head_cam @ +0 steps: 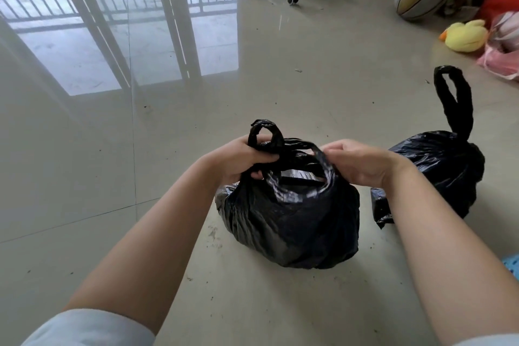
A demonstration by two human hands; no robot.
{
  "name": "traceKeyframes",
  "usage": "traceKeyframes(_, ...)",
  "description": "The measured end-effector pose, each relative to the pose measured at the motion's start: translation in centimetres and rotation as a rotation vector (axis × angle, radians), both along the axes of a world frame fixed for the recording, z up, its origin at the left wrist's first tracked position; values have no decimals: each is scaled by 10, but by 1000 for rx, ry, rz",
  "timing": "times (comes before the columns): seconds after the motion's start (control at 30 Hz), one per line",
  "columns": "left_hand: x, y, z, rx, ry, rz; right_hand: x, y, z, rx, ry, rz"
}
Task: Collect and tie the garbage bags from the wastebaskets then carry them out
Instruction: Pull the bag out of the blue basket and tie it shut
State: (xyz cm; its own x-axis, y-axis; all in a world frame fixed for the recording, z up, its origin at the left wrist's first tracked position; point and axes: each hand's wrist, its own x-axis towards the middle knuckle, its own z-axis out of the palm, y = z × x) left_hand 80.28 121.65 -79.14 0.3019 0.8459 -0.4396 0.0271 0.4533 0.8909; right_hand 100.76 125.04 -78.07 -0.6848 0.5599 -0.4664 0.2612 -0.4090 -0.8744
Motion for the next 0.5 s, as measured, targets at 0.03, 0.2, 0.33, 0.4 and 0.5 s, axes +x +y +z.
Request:
traceKeyframes(0.03, 0, 1, -1, 25, 32, -5, -1, 1, -1, 6, -18, 16)
traceKeyframes(0.2, 4, 3, -1, 170, 327, -70, -5, 3, -3, -57, -37, 0)
traceKeyframes(0.33, 8, 5, 2, 234, 465, -141, -4, 3, 3, 40, -188, 140)
traceKeyframes(0.4, 8, 4, 4, 220, 360, -161, -2, 4, 3, -14, -204, 175)
traceKeyframes(0.5, 1, 0, 6, 119, 159, -240, 4, 1, 0, -98, -219, 163)
